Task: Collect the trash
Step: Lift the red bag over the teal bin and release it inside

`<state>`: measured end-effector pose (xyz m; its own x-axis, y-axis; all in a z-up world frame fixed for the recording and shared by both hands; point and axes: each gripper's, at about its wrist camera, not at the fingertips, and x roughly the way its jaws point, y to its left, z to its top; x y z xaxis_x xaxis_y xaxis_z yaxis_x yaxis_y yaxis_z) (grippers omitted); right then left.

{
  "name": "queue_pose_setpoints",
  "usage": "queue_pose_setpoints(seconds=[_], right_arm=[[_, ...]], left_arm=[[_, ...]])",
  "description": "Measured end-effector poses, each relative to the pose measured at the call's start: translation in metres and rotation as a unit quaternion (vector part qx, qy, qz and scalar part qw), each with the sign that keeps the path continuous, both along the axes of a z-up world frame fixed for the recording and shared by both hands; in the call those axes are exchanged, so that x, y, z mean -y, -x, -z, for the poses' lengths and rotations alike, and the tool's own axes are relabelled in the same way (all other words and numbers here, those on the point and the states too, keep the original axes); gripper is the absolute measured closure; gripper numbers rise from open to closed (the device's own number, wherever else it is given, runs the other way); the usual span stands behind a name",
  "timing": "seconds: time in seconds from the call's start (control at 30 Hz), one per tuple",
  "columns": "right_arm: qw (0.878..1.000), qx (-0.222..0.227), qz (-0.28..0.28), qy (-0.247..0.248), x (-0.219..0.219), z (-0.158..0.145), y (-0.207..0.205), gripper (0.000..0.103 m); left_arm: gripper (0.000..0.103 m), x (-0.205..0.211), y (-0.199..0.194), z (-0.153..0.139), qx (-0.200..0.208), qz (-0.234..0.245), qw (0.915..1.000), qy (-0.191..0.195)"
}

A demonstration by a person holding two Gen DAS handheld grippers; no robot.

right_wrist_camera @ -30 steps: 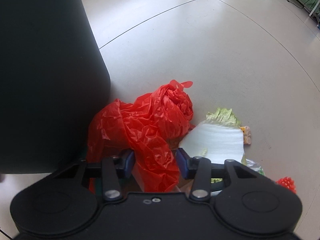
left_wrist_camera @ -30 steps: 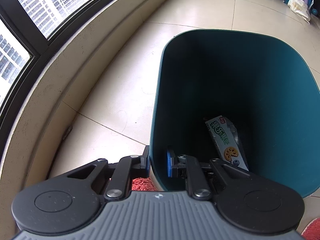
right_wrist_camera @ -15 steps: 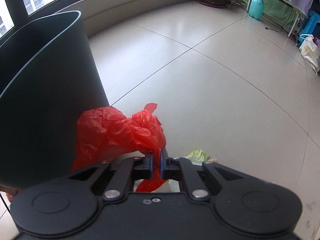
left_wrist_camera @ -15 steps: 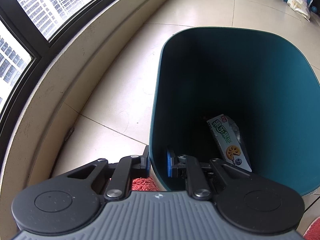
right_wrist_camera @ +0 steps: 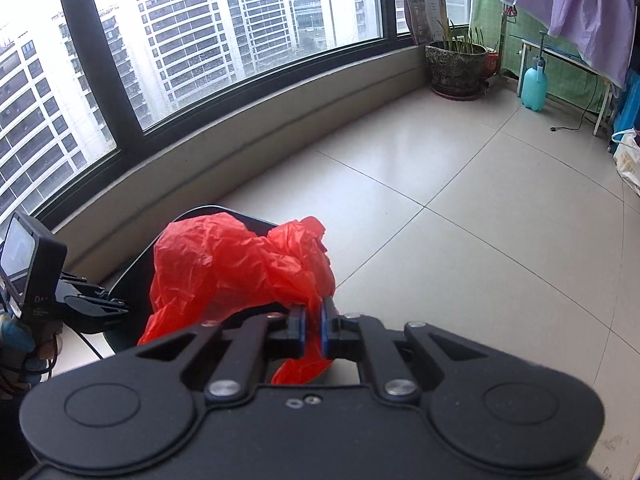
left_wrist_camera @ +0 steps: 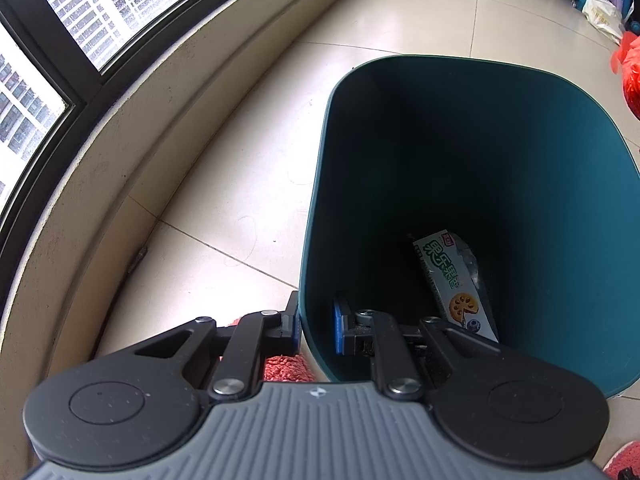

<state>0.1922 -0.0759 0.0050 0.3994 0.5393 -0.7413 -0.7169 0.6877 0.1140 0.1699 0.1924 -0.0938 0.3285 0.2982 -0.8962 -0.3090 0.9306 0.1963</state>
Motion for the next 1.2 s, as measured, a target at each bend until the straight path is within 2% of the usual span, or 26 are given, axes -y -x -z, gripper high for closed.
queue_pose_setpoints(seconds=[0.1, 0.3, 0.47, 0.6, 0.77, 0.97, 1.2], right_arm=[[0.999, -0.001, -0.031, 0.009, -0.031, 0.004, 0.009, 0.097], [0.996, -0.023, -0.046, 0.067, -0.093, 0.04, 0.002, 0.097], [0.991, -0.033, -0.038, 0.123, -0.123, 0.079, -0.005, 0.097], [0.986, -0.037, -0.031, 0.158, -0.14, 0.098, 0.001, 0.096], [0.982, -0.04, -0.029, 0.181, -0.151, 0.111, -0.004, 0.086], [0.986, -0.043, -0.03, 0.16, -0.148, 0.105, -0.01, 0.08], [0.993, -0.047, -0.031, 0.1, -0.114, 0.066, -0.005, 0.075]], left_arm=[[0.088, 0.002, 0.001, 0.001, 0.001, 0.004, 1.0, -0.004], [0.088, 0.002, 0.001, 0.001, 0.002, 0.004, 1.0, 0.001], [0.088, 0.003, 0.002, 0.001, 0.004, 0.008, 1.0, -0.001], [0.088, 0.003, 0.003, 0.001, 0.005, 0.009, 0.9999, 0.001], [0.088, 0.003, 0.004, 0.002, 0.006, 0.011, 0.9999, 0.0], [0.088, 0.003, 0.004, 0.001, 0.006, 0.01, 0.9999, 0.0], [0.088, 0.005, 0.003, 0.002, 0.005, 0.009, 0.9999, -0.003]])
